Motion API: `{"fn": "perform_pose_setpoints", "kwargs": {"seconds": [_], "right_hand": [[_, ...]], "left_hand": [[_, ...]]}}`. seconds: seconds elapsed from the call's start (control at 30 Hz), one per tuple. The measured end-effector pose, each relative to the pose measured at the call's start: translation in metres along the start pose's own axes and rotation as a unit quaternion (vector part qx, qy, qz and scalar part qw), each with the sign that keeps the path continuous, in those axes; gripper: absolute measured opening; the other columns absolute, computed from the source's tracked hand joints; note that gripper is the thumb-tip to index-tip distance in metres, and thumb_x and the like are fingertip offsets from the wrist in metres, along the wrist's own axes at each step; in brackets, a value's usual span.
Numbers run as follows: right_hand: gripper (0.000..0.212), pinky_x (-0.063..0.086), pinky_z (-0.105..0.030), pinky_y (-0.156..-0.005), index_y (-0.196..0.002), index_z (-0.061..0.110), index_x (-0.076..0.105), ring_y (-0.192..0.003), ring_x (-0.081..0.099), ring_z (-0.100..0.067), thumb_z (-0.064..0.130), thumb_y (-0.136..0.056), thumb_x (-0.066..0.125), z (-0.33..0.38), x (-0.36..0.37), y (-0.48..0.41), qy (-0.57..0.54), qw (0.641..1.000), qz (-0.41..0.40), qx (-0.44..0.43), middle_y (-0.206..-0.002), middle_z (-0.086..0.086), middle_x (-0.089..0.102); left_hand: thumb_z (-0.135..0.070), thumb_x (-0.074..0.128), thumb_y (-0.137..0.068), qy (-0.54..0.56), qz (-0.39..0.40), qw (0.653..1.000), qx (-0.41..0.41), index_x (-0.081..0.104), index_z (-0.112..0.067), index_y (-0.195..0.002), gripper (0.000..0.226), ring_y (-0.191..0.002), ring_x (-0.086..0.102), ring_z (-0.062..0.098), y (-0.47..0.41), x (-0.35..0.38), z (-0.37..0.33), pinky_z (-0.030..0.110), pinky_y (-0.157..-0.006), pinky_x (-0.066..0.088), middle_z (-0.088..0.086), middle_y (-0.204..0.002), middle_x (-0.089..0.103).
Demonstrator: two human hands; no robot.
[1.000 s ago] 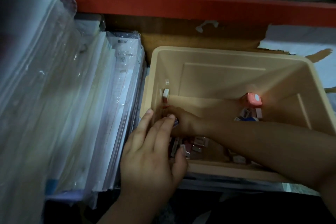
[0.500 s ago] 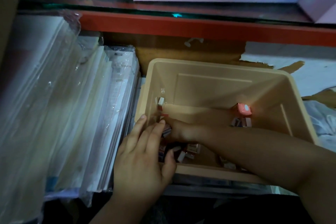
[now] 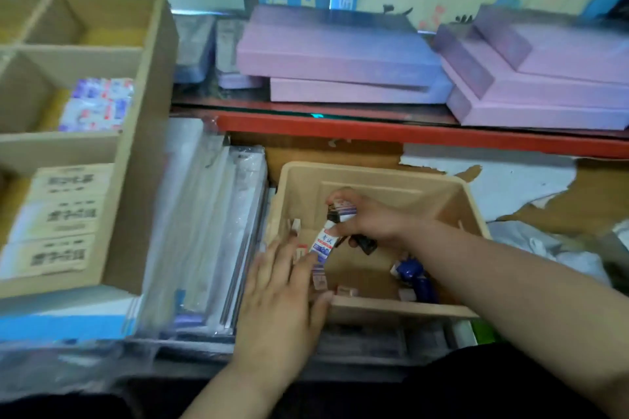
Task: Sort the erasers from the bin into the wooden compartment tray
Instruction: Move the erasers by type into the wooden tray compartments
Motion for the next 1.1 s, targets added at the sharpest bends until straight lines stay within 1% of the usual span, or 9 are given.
{"fn": "perform_pose_setpoints", "kwargs": {"seconds": [0.1, 0.27, 0.4, 0.57, 0.73, 0.87, 0.93, 1.0, 1.1], "right_hand": [[0.037, 0.044, -0.025, -0.055, -0.103, 0.023, 0.044, -0.067, 0.052, -0.012, 0.001, -0.080, 0.062, 0.035, -0.012, 0.033, -0.008, 0.998, -0.047, -0.027, -0.086, -0.003, 0.053], [0.034, 0.034, -0.012, -0.033, -0.087, 0.023, 0.044, -0.035, 0.045, -0.004, -0.009, -0.081, 0.054, 0.123, -0.014, 0.078, -0.054, 0.988, -0.083, -0.122, -0.071, -0.005, 0.048], [0.035, 0.034, -0.011, -0.033, -0.089, 0.025, 0.047, -0.032, 0.044, -0.007, -0.007, -0.076, 0.055, 0.194, 0.006, 0.103, -0.061, 0.978, -0.073, -0.184, -0.066, -0.005, 0.048], [0.034, 0.036, -0.010, -0.034, -0.087, 0.023, 0.047, -0.037, 0.048, -0.007, -0.010, -0.081, 0.051, 0.269, 0.063, 0.091, -0.026, 0.966, -0.015, -0.256, -0.074, -0.003, 0.046], [0.037, 0.039, -0.029, -0.053, -0.088, 0.028, 0.049, -0.053, 0.044, -0.021, -0.005, -0.078, 0.059, 0.305, 0.117, 0.044, 0.083, 0.958, 0.040, -0.270, -0.074, -0.005, 0.049], [0.040, 0.037, -0.019, -0.042, -0.093, 0.031, 0.047, -0.042, 0.046, -0.013, -0.004, -0.079, 0.060, 0.326, 0.121, 0.021, 0.211, 0.948, 0.061, -0.228, -0.056, 0.001, 0.055], [0.041, 0.037, -0.017, -0.036, -0.098, 0.031, 0.046, -0.045, 0.047, -0.012, -0.004, -0.080, 0.059, 0.332, 0.112, 0.016, 0.274, 0.941, 0.074, -0.185, -0.066, -0.004, 0.056], [0.041, 0.035, -0.019, -0.038, -0.095, 0.034, 0.047, -0.053, 0.045, -0.017, -0.003, -0.081, 0.058, 0.332, 0.103, 0.012, 0.326, 0.930, 0.080, -0.150, -0.078, -0.012, 0.049], [0.038, 0.041, -0.026, -0.048, -0.092, 0.032, 0.049, -0.057, 0.052, -0.015, -0.002, -0.080, 0.061, 0.325, 0.099, 0.006, 0.354, 0.920, 0.084, -0.144, -0.078, -0.003, 0.053]], "left_hand": [[-0.042, 0.045, -0.081, 0.098, -0.051, 0.990, 0.093, 0.049, -0.027, -0.105, 0.029, -0.098, 0.057, 0.014, 0.010, -0.048, -0.038, 0.028, -0.079, 0.049, -0.002, -0.108, 0.063], [-0.030, 0.044, -0.090, 0.149, -0.193, 0.954, 0.174, 0.065, -0.023, -0.095, 0.022, -0.096, 0.058, 0.009, 0.018, -0.155, -0.040, 0.021, -0.088, 0.044, -0.007, -0.100, 0.065], [-0.024, 0.044, -0.088, 0.083, -0.303, 0.945, 0.086, 0.062, -0.017, -0.093, 0.020, -0.095, 0.052, 0.009, 0.017, -0.214, 0.013, 0.012, -0.093, 0.032, -0.012, -0.094, 0.057], [-0.024, 0.045, -0.081, 0.010, -0.383, 0.915, -0.125, 0.067, -0.003, -0.090, 0.031, -0.093, 0.049, 0.019, 0.042, -0.246, 0.103, 0.023, -0.088, 0.032, 0.006, -0.090, 0.063], [-0.040, 0.042, -0.079, -0.039, -0.338, 0.911, -0.234, 0.064, -0.005, -0.100, 0.046, -0.104, 0.048, 0.027, 0.059, -0.230, 0.141, 0.044, -0.099, 0.026, 0.014, -0.104, 0.063], [-0.044, 0.042, -0.080, -0.046, -0.295, 0.931, -0.207, 0.065, -0.013, -0.101, 0.045, -0.110, 0.040, 0.016, 0.059, -0.228, 0.143, 0.034, -0.104, 0.008, 0.006, -0.105, 0.064], [-0.045, 0.041, -0.081, -0.035, -0.288, 0.936, -0.201, 0.065, -0.014, -0.103, 0.045, -0.112, 0.038, 0.014, 0.061, -0.229, 0.144, 0.028, -0.106, 0.004, 0.004, -0.107, 0.064], [-0.044, 0.040, -0.081, -0.028, -0.283, 0.938, -0.197, 0.065, -0.015, -0.103, 0.044, -0.113, 0.038, 0.014, 0.061, -0.229, 0.144, 0.027, -0.107, 0.002, 0.002, -0.106, 0.064], [-0.043, 0.039, -0.081, -0.036, -0.279, 0.937, -0.207, 0.066, -0.016, -0.101, 0.043, -0.113, 0.037, 0.015, 0.059, -0.226, 0.141, 0.034, -0.105, 0.005, 0.000, -0.104, 0.066]]}}
Point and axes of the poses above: each hand's wrist, its own y-axis away from the middle knuckle, its own x-axis out of the palm, z = x × y, the point moved 2 cm from there along -y, towards the middle knuckle
